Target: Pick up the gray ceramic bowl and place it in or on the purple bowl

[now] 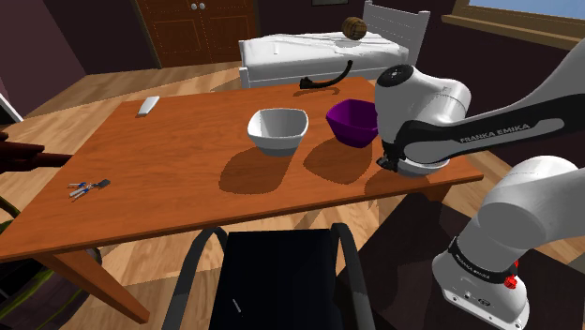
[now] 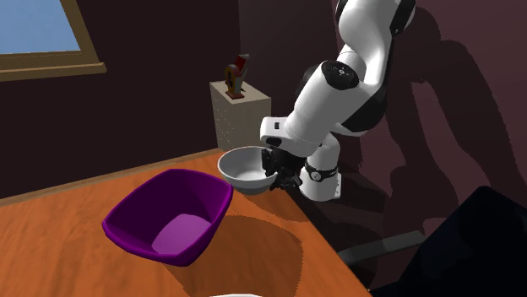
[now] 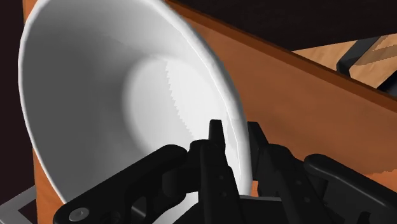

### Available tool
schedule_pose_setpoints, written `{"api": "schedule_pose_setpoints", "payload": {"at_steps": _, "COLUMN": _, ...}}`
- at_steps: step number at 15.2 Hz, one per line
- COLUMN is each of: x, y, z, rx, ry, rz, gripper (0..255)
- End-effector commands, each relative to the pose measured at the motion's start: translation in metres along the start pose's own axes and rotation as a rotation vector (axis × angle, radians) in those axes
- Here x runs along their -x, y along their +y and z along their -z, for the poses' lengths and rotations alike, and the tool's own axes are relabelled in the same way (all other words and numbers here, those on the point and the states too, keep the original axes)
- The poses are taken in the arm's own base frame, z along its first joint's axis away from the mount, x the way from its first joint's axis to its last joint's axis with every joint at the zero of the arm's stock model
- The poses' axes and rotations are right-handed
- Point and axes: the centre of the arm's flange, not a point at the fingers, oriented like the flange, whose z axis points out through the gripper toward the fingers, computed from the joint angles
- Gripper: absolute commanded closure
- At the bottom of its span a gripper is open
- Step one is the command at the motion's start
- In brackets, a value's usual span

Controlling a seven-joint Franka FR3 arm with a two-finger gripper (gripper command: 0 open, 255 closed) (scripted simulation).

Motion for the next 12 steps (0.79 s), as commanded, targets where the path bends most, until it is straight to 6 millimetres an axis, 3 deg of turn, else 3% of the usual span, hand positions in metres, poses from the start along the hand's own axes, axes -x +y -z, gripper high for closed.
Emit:
{"api": "schedule_pose_setpoints", "payload": {"at_steps": 1, "x": 0.002, "y": 0.012, "z": 0.044, "rx": -0.011, "ry": 0.106, "rz": -0.028, "gripper": 255}}
{"api": "schedule_pose_setpoints", "payload": {"at_steps": 12, "x": -0.001, "y": 0.035, "z": 0.098, "rx": -0.011, "ry": 0.106, "rz": -0.028, "gripper": 255}}
